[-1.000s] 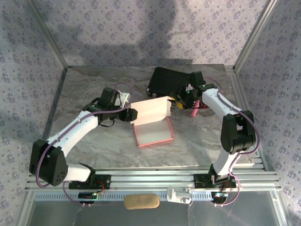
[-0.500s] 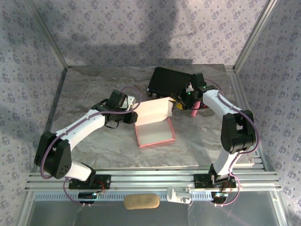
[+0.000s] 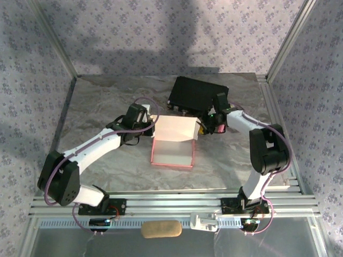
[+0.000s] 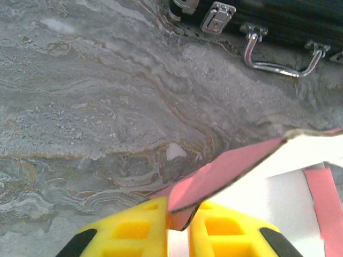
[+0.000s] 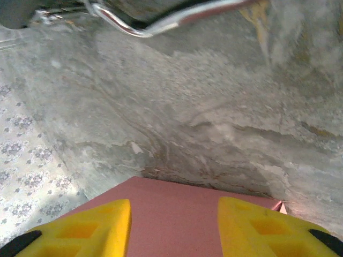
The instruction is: Fold the paper box
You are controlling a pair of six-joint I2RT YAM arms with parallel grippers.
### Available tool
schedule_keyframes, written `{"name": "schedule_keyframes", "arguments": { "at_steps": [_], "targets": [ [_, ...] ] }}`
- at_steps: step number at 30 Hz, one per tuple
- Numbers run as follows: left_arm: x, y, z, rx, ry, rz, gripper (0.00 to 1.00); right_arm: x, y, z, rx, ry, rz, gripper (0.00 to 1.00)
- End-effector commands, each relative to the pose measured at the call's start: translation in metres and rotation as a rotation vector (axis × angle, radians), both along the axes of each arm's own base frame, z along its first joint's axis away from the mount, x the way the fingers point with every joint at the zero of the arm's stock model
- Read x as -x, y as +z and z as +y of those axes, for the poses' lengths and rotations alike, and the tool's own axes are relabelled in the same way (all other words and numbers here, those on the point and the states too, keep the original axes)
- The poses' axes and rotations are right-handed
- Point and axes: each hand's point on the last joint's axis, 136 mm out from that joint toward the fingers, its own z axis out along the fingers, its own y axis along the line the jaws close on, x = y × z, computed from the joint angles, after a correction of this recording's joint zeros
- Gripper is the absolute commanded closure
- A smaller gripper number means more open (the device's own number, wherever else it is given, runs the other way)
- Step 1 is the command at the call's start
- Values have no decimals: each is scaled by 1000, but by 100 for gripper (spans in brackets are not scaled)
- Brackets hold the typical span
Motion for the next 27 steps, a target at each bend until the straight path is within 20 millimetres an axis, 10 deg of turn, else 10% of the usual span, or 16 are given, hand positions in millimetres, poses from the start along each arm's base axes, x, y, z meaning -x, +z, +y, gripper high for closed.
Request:
{"name": "schedule_keyframes", "arguments": {
  "at_steps": [1, 13, 27],
  "targets": [
    [-15, 23, -11, 100, 46, -75, 85, -2, 10, 10, -50, -32, -13, 53],
    [11, 8, 9, -29, -121, 41, 41, -6, 8, -8, 26, -15, -29, 54],
    [-1, -20, -9, -19, -324, 128, 50, -5, 13, -9, 38, 16, -39, 56]
  ]
}}
